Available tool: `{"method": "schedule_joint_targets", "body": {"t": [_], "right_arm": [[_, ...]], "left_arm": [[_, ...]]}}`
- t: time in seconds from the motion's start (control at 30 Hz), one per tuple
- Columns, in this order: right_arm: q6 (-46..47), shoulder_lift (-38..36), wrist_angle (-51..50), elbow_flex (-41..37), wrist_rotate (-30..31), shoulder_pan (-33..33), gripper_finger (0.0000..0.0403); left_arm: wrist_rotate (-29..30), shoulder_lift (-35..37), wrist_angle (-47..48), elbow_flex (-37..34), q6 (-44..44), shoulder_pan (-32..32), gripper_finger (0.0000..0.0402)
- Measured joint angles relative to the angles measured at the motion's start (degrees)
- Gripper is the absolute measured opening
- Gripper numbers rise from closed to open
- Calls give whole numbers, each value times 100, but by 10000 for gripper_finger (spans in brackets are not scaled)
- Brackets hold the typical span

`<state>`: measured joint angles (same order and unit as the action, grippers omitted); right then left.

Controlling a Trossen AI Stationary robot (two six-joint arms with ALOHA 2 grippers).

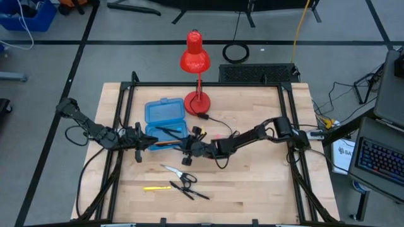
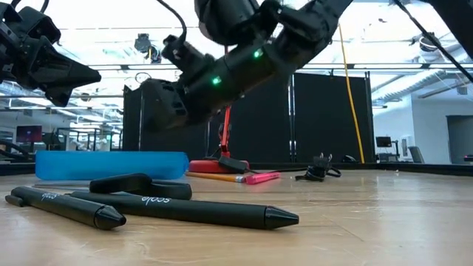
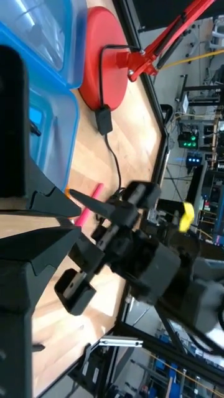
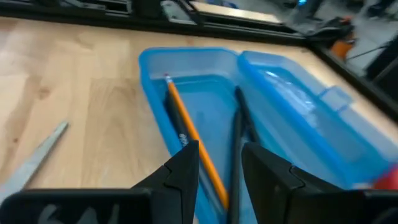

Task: Pick & place school supplies into a supply box
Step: Put the orange pencil into the blue supply box

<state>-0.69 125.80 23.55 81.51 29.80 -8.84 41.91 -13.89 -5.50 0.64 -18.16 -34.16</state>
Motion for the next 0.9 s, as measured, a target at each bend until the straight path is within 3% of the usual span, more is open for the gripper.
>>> {"method": "schedule_joint_targets", "body": {"t": [0.27, 0.53, 0.67, 0.9], "right_arm": [[787, -417, -155, -738, 940, -275, 109], [1905, -998, 389, -1963, 1107, -443, 105], [2589, -1240, 405, -2504, 1031, -443, 95], [3393, -1303, 232, -2830, 135, -435, 88]], "left_arm": [[-3, -19, 56, 0, -86, -2, 37], [63, -116, -67, 6, -111, -2, 37], [61, -142, -75, -2, -111, -2, 37], [122, -149, -74, -2, -111, 0, 37]]}}
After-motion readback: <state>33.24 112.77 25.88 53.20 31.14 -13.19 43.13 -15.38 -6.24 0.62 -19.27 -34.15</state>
